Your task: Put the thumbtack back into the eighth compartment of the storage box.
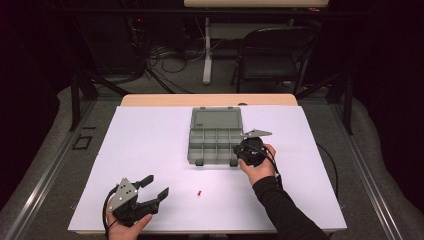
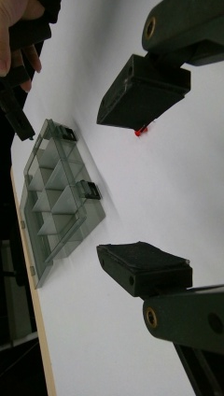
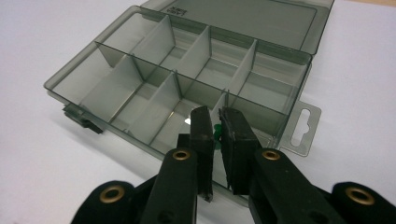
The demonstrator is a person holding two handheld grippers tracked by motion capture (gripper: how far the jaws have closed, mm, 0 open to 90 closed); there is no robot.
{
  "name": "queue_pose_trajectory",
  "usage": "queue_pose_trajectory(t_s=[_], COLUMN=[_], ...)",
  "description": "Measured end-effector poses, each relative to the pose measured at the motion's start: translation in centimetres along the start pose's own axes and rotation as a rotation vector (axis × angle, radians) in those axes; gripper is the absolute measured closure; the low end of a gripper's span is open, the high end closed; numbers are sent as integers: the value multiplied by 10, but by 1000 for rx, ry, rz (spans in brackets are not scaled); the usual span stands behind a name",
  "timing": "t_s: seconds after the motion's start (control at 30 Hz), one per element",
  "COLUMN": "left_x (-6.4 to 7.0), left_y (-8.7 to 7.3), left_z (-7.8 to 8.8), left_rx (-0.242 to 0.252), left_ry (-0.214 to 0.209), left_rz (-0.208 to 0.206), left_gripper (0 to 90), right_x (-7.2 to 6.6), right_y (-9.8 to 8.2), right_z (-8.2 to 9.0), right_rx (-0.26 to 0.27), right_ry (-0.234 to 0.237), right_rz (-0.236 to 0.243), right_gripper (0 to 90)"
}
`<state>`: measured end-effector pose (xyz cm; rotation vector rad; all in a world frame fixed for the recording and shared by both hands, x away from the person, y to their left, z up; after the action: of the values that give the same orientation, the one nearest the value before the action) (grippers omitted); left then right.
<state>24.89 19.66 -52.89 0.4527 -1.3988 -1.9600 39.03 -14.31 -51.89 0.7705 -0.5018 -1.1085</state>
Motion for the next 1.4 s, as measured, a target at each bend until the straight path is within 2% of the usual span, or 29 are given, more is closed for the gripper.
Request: queue_pose_trajectory(t_s=[0.33, 1.17, 1.4], left_x=[-1, -1, -1], left_y=[0, 0, 0], left_z=[1, 1, 1], left_rx=[1, 2, 2], left_ry=[0, 1, 1], left_rz=[1, 0, 0], left_gripper=[315, 315, 315], right_x=[4, 7, 7], right_y=[-3, -12, -11], right_z=[-14, -21, -19], right_rx=[-28, -52, -36], right_ry=[-21, -30, -38], right_rz=[-14, -21, -14], right_gripper=[837, 829, 721])
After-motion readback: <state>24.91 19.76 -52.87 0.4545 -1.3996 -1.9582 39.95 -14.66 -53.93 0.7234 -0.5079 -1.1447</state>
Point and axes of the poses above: each handheld gripper's, and its own axes: z roughly backward along the jaws, y roughly out of its top, x roughly to its right, the point moved 2 cm from there along -z, roughly forward along the jaws, and after that the axes turned 6 degrees about -y, right-handed, at the moved point
